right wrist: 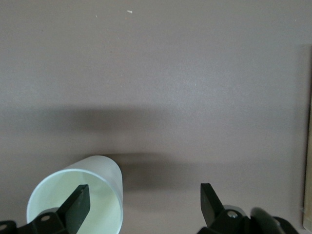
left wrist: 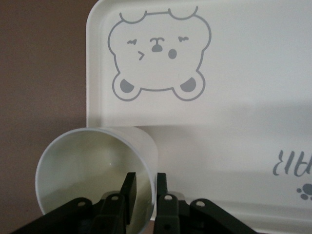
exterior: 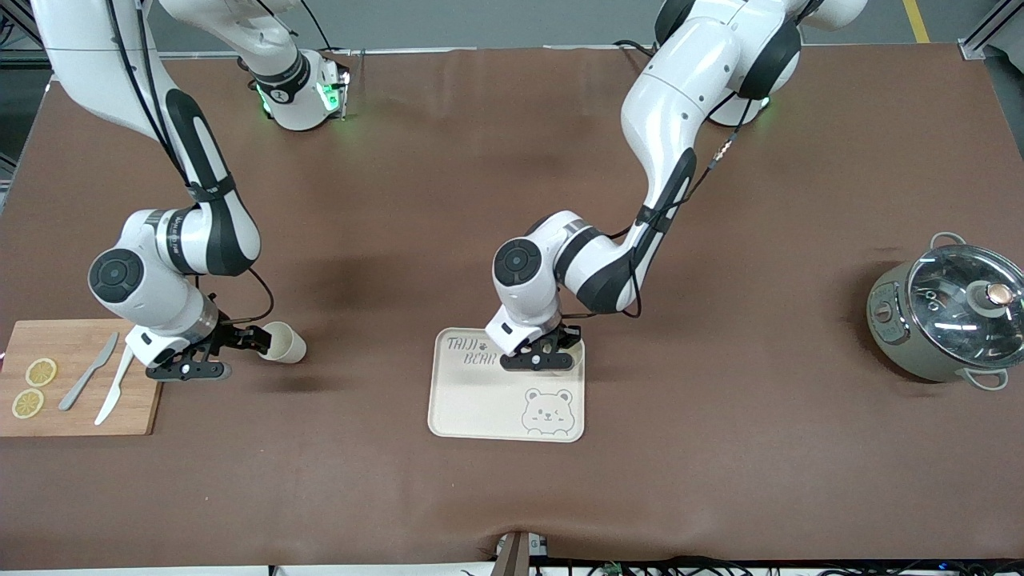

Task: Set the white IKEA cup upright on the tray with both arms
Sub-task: 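Grasp the second white cup's rim with the right gripper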

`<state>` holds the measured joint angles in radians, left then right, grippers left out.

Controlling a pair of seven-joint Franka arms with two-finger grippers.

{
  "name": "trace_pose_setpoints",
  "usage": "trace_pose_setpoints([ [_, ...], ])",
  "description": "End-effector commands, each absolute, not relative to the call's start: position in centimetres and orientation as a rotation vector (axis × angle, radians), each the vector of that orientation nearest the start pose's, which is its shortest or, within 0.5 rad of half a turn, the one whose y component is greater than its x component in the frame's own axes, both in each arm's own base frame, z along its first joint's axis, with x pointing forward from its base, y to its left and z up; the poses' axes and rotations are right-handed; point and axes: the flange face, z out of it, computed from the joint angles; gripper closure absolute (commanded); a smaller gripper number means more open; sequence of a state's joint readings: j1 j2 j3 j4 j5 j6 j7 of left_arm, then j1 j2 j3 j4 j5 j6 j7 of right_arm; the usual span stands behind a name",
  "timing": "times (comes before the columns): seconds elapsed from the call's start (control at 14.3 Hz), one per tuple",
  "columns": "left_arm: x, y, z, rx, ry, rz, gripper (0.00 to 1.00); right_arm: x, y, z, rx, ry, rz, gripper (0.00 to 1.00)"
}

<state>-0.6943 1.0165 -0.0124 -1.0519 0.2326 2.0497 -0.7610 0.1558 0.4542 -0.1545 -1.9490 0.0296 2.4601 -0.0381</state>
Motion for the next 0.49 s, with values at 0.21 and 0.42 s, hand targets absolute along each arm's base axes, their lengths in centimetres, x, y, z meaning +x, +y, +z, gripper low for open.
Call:
trace_pose_setpoints([
  [0.21,60.3,-49.0,23.8,-2.98,0.098,-0.123,0.76,62.0,0.2,24.1,-3.187,-0.094,-0.087,0.0],
  [0.42,60.4,-49.0,24.6,-2.975,0.095,-0.117,0.76,61.9,0.9,22.5,-3.191,-0.114,-0.108,0.0],
])
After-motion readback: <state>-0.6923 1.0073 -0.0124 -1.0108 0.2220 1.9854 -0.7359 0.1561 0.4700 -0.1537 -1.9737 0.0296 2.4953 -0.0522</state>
